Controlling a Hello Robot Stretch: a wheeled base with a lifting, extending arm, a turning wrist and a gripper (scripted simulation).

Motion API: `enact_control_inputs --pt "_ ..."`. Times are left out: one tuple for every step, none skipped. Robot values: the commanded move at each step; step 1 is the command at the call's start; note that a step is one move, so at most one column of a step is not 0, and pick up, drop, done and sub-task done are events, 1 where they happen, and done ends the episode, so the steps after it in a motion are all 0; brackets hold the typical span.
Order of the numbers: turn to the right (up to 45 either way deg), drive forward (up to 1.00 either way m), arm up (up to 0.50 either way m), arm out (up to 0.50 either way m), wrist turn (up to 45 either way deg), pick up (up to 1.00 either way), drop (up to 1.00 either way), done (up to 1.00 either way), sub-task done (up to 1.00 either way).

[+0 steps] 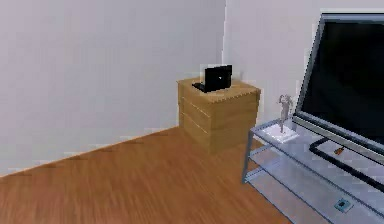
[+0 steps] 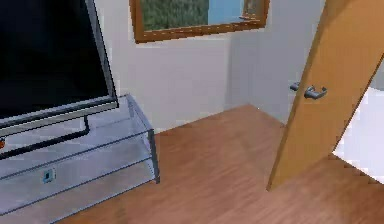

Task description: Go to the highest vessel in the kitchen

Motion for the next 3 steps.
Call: enact_control_inputs --pt "45.0 0.00 0.00 0.00 0.0 0.00 0.00 0.00 0.00" --pt "45.0 0.00 0.00 0.00 0.0 0.00 0.00 0.00 0.00" --pt "45.0 0.00 0.00 0.00 0.0 0.00 0.00 0.00 0.00"
